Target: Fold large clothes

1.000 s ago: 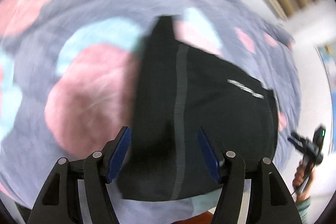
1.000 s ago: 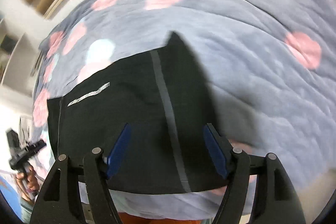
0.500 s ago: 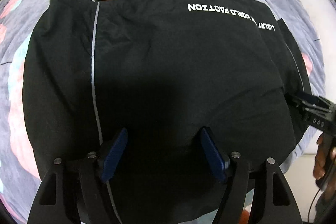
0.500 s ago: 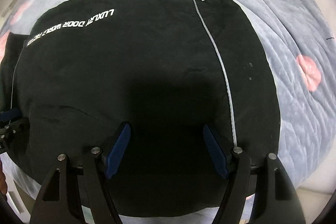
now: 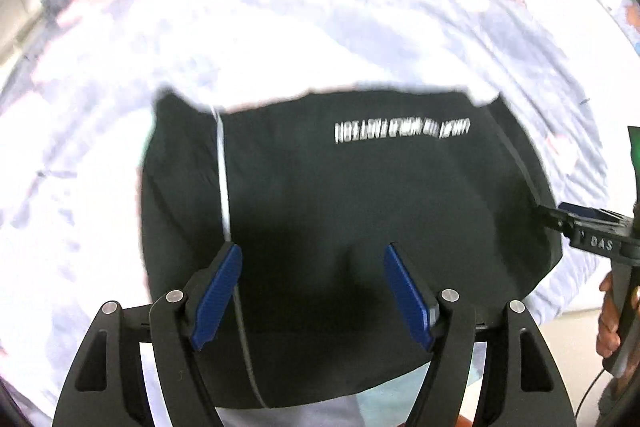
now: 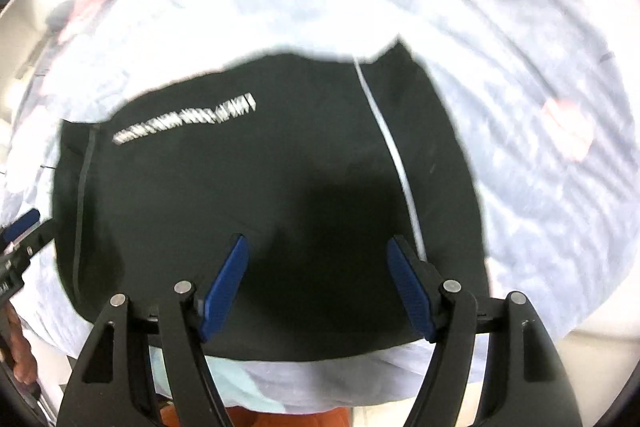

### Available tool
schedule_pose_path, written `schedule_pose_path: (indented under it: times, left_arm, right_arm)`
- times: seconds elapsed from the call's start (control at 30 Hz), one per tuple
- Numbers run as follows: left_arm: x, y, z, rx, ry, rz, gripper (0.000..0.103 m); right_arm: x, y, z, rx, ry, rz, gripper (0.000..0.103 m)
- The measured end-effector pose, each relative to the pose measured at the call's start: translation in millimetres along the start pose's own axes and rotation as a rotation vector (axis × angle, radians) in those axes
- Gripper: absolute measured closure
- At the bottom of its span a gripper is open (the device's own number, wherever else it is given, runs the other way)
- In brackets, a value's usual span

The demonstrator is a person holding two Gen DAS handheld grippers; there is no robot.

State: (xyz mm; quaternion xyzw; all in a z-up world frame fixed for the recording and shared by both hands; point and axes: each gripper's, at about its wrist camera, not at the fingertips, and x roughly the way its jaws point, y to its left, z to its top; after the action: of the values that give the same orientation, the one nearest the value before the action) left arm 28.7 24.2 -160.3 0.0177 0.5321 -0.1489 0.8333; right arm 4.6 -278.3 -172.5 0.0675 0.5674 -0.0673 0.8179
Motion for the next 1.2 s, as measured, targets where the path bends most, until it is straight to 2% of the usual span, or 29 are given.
schedule_pose_path:
  times: [0.13,0.37,0.53,0.63,0.73,0.9,1.2]
  left_arm:
    - [-58.3,-14.3,24.8,0.018,-0.134,0.043,0.028]
    - [-147.3,-44.3,50.3,0.057,-0.327,0.081,0.028]
    - [-190.4,-63.5,59.8,0.063,-0.396,0.089,0.028]
    - [-204.8,-73.6,58.6,0.053,-0.415,0.088,0.028]
    - [-211.9,-83.6,52.9,0.046,-0.438,0.123,0.028]
    - [-206.5,-96.0,46.0,0.023,-0.441,0.16,0.027]
    - [-172.6,-112.9,39.8,-0.036,-0.335,0.147,0.027]
  right_arm:
    - [-58.8,12.2,7.9,-0.032,-0.091,-0.016,0.029]
    - [-142.5,22.8,24.8,-0.033,-0.227,0.019,0.029]
    - [-185.0,33.5,30.5,-0.049,-0.304,-0.003,0.023]
    - [-200.5,38.7,30.0,-0.066,-0.332,-0.015,0.02]
    - [-209.9,44.2,28.9,-0.088,-0.356,-0.025,0.02]
    - [-204.5,46.0,28.1,-0.096,-0.357,-0.016,0.02]
    - [-167.9,36.4,25.0,-0.104,-0.277,0.013,0.02]
